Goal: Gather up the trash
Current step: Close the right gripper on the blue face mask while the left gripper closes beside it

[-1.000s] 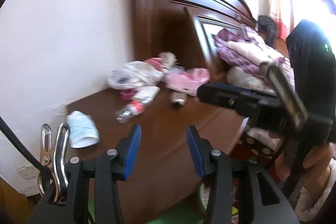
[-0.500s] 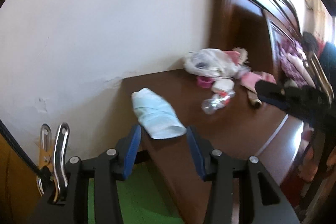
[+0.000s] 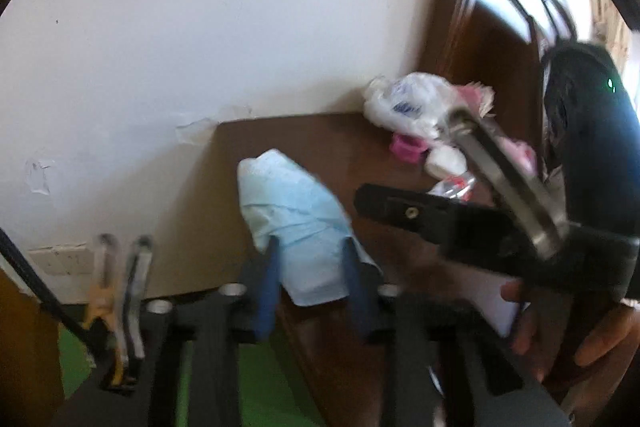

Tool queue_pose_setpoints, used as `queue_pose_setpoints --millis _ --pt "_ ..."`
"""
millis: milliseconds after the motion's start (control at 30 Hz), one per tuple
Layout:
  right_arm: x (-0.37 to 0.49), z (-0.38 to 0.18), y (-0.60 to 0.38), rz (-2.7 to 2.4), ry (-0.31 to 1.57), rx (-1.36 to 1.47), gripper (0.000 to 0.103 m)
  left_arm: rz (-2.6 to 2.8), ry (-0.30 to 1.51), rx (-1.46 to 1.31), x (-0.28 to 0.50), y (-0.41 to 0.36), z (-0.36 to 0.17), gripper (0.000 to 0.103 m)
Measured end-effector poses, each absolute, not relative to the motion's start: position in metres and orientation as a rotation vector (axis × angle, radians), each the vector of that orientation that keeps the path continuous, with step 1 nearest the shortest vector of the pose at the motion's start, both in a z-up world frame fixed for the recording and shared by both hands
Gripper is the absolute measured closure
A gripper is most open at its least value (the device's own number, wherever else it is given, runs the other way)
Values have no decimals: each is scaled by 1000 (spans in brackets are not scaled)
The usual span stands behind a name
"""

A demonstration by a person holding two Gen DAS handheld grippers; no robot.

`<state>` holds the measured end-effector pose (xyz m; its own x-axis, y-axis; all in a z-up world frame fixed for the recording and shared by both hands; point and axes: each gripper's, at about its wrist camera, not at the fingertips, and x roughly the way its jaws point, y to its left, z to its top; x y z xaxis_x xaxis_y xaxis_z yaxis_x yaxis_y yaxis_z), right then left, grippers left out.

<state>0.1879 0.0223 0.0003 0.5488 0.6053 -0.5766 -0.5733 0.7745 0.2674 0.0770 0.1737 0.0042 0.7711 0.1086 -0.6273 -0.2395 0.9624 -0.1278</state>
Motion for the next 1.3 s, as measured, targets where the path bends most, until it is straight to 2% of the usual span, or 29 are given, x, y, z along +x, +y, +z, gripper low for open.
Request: queue_pose_setpoints --millis 467,500,533,567,600,633,667,1300 --pt "200 -9 68 677 761 -144 58 153 708 -333 78 210 -14 77" --pt "203 -9 70 678 762 -142 58 146 707 -344 78 212 -14 80" --pt "203 -9 72 682 763 -140 58 123 706 -364 79 214 -15 88" --pt "203 -9 73 684 762 -140 58 107 706 -378 78 216 -14 91" --pt "203 -9 76 675 758 -155 67 95 697 -380 77 216 -13 100" --pt "202 -9 79 683 757 -168 90 67 690 -385 76 216 -12 101" --pt "198 -9 83 703 754 -174 102 46 682 -398 74 215 -12 102" --pt "155 28 37 810 586 -51 102 -116 459 -398 30 183 39 102"
